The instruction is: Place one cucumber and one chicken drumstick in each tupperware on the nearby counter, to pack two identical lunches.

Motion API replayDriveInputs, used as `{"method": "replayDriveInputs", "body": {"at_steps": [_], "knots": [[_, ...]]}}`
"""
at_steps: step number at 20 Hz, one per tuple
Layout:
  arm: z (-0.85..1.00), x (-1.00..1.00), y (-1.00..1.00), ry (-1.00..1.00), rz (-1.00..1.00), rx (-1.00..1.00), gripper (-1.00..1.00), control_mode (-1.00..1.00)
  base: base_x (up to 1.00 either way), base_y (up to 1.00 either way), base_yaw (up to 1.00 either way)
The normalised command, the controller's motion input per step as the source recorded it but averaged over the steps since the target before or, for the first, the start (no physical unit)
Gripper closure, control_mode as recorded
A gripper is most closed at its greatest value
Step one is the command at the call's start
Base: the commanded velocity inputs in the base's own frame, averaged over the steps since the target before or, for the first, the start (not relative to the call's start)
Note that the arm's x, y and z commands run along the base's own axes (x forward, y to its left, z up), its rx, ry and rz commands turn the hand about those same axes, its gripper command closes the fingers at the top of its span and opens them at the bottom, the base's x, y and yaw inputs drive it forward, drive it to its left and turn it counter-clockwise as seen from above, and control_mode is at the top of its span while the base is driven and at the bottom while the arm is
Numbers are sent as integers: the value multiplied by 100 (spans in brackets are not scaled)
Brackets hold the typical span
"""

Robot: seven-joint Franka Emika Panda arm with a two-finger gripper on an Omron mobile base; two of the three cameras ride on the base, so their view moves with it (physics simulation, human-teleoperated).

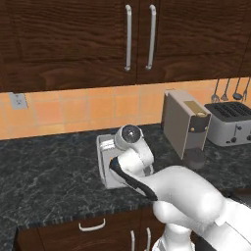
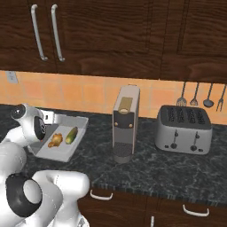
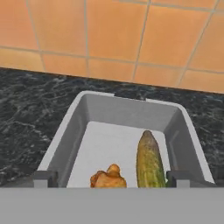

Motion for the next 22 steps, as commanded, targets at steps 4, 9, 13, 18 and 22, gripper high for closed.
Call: {"method": "replayDriveInputs", "body": {"at_steps": [4, 9, 13, 18, 22], "knots": [[100, -100, 0, -15, 0, 2, -100, -100, 0, 0, 0], [89, -100, -9, -57, 0, -3, -100, -100, 0, 0, 0], [12, -52, -41, -15, -5, 2, -100, -100, 0, 0, 0], [0, -42, -14, -38, 0, 4, -100, -100, 0, 0, 0], [10, -100, -17, -92, -3, 0, -100, -100, 0, 0, 0]]}}
